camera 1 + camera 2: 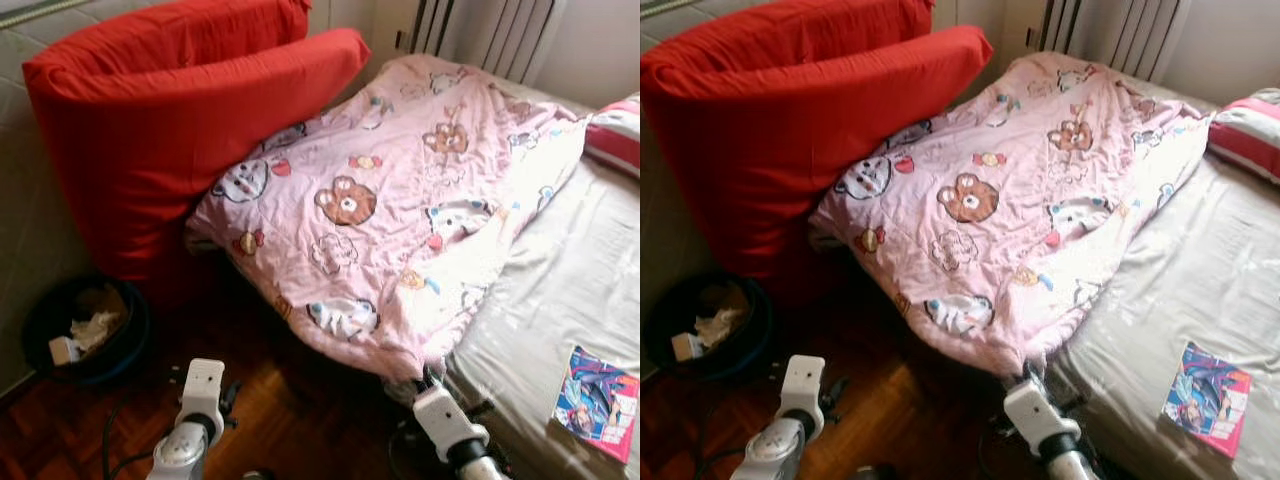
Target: Clean up the room
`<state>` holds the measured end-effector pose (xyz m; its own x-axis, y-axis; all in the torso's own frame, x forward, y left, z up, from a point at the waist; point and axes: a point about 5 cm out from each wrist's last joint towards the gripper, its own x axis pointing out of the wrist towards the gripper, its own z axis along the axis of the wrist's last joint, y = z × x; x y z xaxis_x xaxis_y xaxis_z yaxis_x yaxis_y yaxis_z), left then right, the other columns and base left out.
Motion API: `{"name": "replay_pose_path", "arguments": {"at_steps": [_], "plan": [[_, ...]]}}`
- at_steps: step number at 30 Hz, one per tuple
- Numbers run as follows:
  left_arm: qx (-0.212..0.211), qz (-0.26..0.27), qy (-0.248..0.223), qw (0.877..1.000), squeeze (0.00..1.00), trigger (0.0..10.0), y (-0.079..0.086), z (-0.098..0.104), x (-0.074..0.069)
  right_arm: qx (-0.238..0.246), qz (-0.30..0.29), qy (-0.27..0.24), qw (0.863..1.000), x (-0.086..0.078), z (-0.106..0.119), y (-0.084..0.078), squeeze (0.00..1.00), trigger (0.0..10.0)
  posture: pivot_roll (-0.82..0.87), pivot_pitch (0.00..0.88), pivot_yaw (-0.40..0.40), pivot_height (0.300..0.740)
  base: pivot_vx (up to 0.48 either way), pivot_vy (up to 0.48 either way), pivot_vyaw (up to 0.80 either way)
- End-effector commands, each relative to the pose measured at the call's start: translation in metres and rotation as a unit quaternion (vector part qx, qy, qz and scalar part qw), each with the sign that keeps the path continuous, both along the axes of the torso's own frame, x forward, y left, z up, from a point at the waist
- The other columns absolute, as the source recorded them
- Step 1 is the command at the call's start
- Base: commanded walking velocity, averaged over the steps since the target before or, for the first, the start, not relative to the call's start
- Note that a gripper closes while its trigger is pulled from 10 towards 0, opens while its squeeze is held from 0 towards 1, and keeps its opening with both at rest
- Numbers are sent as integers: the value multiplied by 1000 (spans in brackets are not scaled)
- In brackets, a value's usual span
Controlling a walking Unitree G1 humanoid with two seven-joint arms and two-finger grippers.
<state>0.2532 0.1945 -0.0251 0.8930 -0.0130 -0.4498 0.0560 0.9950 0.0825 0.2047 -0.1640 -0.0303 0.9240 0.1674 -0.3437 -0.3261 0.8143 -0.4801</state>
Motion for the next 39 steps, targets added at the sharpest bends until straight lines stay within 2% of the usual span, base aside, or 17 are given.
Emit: {"name": "replay_pose_path", "arguments": {"at_steps": [1, 3, 9, 12, 13, 19, 21, 25, 35, 36, 39], "plan": [[-2, 1, 23, 1000, 0, 10000, 0, -7, -6, 4, -29, 74, 997, -13, -19, -6, 0, 10000, 5, 125, -22, 740, 0, 0, 0], [-3, 0, 22, 1000, 0, 10000, -1, -7, -6, 3, -57, 117, 991, -18, -29, -11, 0, 10000, 6, 126, -20, 740, 0, 0, 0], [-3, 1, 23, 1000, 0, 10000, -1, -7, -6, 33, -108, 173, 978, -28, -41, -14, 0, 10000, 8, 128, -18, 740, 0, 0, 0], [-1, 1, 24, 1000, 0, 10000, 0, -7, -7, 21, -105, 208, 972, -34, -49, -14, 0, 10000, 7, 130, -17, 740, 0, 0, 0], [-1, 1, 24, 1000, 0, 10000, 0, -8, -7, 9, -104, 237, 966, -42, -55, -13, 0, 10000, 9, 131, -16, 740, 0, 0, 0], [-1, 1, 24, 1000, 0, 10000, 0, -7, -7, 14, -96, 285, 954, -56, -64, -9, 0, 10000, 14, 132, -15, 740, 0, 0, 0], [0, 1, 24, 1000, 0, 10000, 0, -7, -7, 13, -82, 317, 945, -66, -70, -6, 0, 10000, 11, 134, -14, 740, 0, 0, 0], [0, 1, 23, 1000, 0, 10000, 0, -7, -7, 11, -97, 322, 942, -69, -71, -10, 0, 10000, 11, 134, -13, 740, 0, 0, 0], [3, -1, 23, 1000, 0, 10000, 0, -7, -7, 17, -136, 291, 947, -61, -67, -19, 0, 10000, 11, 139, -14, 740, 0, 0, 0], [3, -1, 24, 1000, 0, 10000, 0, -8, -7, 22, -141, 287, 947, -60, -66, -20, 1000, 10000, 10, 142, -13, 740, 0, 0, 0], [3, -1, 25, 1000, 0, 10000, 0, -8, -8, 27, -149, 284, 947, -58, -65, -22, 1000, 10000, 10, 143, -12, 740, 0, 0, 0]]}}
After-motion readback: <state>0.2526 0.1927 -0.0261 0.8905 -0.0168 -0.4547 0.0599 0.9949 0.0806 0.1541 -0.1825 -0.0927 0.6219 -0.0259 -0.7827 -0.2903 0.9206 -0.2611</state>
